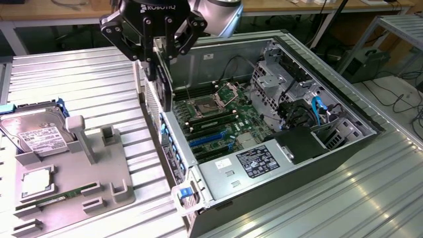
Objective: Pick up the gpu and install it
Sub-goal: 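Pick up the gpu and move the gpu toward the slot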
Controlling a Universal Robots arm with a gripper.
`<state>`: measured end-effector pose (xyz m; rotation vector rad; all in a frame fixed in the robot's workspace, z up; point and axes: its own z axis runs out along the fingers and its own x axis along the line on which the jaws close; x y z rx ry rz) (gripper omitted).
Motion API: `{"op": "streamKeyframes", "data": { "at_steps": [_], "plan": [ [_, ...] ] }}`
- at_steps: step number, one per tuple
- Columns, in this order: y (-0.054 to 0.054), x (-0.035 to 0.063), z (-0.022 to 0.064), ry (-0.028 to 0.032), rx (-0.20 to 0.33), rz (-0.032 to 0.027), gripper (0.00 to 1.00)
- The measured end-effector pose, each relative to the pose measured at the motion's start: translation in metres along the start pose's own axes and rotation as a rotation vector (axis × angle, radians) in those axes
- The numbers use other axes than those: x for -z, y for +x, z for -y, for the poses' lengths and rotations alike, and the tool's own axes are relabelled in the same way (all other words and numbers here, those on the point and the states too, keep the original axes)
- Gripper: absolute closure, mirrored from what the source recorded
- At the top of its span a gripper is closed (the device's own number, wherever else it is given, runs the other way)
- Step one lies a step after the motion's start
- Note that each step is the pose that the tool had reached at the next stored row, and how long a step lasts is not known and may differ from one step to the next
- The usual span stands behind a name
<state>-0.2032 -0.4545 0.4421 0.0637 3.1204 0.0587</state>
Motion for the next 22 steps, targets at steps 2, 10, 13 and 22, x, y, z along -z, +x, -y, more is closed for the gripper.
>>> {"op": "streamKeyframes", "data": {
  "at_steps": [2,10,13,22],
  "plan": [
    [-0.003,-0.0001,-0.0001,0.0,0.0,0.0,0.73],
    [-0.01,-0.0007,-0.0004,0.0,0.0,0.0,0.73],
    [-0.013,-0.0009,-0.0005,0.0001,0.0,0.0,0.73],
    [-0.023,-0.0015,-0.0009,0.0001,0.0,-0.0001,0.73]
  ]
}}
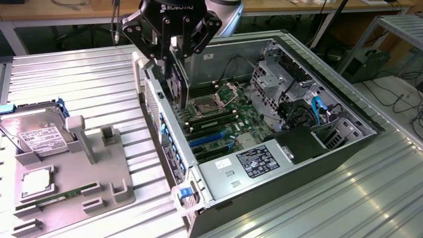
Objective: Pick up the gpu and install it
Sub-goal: 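Pick up the gpu and move the gpu toward the slot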
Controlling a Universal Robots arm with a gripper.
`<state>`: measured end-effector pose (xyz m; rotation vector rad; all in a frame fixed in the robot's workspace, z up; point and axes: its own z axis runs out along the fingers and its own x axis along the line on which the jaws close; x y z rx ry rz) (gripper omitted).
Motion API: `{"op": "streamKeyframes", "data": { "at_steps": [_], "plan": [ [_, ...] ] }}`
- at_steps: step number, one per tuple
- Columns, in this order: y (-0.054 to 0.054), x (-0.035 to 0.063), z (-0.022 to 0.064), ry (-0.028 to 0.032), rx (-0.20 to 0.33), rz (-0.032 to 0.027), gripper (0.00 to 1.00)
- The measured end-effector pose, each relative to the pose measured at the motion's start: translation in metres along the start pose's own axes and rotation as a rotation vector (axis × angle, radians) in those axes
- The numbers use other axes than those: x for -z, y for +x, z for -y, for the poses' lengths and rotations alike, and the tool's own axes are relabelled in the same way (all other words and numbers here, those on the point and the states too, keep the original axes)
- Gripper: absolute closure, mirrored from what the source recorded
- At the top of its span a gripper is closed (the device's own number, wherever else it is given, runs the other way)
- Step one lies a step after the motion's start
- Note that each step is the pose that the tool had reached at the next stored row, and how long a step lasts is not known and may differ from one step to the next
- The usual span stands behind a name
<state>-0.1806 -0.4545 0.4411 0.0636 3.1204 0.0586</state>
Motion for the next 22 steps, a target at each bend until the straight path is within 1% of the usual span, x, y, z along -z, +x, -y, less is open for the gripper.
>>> {"op": "streamKeyframes", "data": {
  "at_steps": [4,8,22],
  "plan": [
    [-0.008,-0.0005,-0.0003,0.0,0.0,0.0,0.73],
    [-0.013,-0.0008,-0.0005,-0.0001,0.0,0.0001,0.73],
    [-0.028,-0.0015,-0.0011,0.0,0.0,0.0,0.73]
  ]
}}
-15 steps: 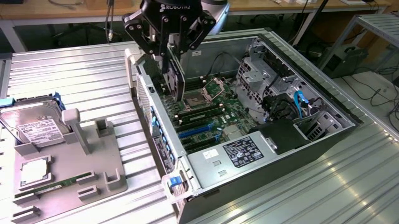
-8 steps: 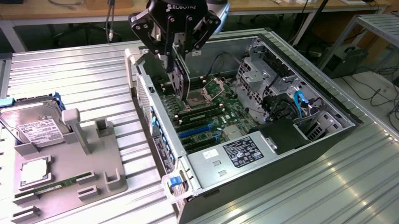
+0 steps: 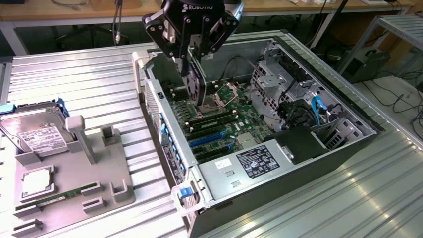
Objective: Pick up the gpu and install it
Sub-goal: 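Pick up the gpu and move the gpu toward the slot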
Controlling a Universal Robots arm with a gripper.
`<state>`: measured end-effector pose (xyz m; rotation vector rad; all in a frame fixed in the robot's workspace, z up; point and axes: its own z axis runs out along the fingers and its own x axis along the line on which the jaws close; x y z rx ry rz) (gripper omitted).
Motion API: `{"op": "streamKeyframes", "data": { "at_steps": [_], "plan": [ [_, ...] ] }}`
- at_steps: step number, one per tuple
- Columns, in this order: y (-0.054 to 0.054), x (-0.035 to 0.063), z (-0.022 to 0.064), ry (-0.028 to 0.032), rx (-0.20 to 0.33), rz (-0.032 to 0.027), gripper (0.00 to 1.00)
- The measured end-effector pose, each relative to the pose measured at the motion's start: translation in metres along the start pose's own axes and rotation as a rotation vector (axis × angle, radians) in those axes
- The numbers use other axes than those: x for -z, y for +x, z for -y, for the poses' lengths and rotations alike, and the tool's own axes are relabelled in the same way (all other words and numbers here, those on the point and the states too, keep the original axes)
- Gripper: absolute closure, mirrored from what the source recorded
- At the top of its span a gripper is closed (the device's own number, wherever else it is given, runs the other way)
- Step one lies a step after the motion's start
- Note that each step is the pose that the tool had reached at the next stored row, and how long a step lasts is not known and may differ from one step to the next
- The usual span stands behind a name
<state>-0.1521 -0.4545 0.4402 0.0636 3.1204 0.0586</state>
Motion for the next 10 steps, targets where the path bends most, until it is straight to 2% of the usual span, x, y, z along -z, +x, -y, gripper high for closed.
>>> {"op": "streamKeyframes", "data": {
  "at_steps": [10],
  "plan": [
    [-0.0108,-0.0006,-0.0004,0.0,0.0,0.0001,0.73]
  ]
}}
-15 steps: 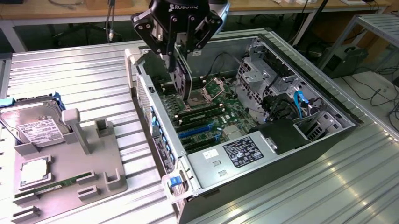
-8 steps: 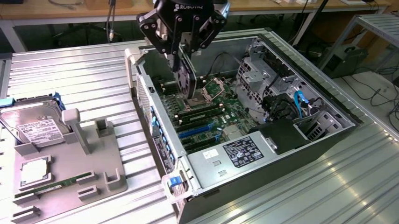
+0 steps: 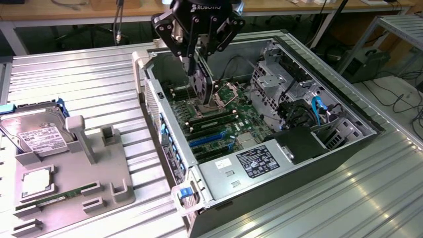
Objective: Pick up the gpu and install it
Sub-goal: 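Pick up the gpu and move the gpu toward the slot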
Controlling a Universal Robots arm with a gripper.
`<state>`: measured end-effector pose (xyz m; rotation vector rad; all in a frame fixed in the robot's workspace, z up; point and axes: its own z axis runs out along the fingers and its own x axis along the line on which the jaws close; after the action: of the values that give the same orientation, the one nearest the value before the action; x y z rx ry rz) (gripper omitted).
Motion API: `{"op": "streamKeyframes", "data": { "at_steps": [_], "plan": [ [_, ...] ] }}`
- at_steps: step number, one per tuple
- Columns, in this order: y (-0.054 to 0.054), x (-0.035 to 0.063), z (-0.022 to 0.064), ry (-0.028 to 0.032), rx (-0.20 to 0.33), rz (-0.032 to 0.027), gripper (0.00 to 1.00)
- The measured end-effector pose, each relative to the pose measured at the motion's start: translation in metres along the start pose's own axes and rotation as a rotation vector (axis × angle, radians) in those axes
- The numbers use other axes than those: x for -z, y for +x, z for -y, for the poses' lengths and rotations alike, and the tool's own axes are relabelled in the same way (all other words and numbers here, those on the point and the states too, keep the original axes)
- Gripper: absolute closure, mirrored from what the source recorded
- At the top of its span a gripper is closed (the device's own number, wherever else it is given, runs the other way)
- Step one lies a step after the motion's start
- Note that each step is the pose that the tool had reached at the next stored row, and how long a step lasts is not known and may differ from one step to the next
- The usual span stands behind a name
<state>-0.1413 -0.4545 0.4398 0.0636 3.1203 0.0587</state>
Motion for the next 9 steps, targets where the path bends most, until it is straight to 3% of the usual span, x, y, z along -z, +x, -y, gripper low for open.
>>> {"op": "streamKeyframes", "data": {
  "at_steps": [9],
  "plan": [
    [-0.009,-0.0004,-0.0003,0.0,0.0,0.0,0.73]
  ]
}}
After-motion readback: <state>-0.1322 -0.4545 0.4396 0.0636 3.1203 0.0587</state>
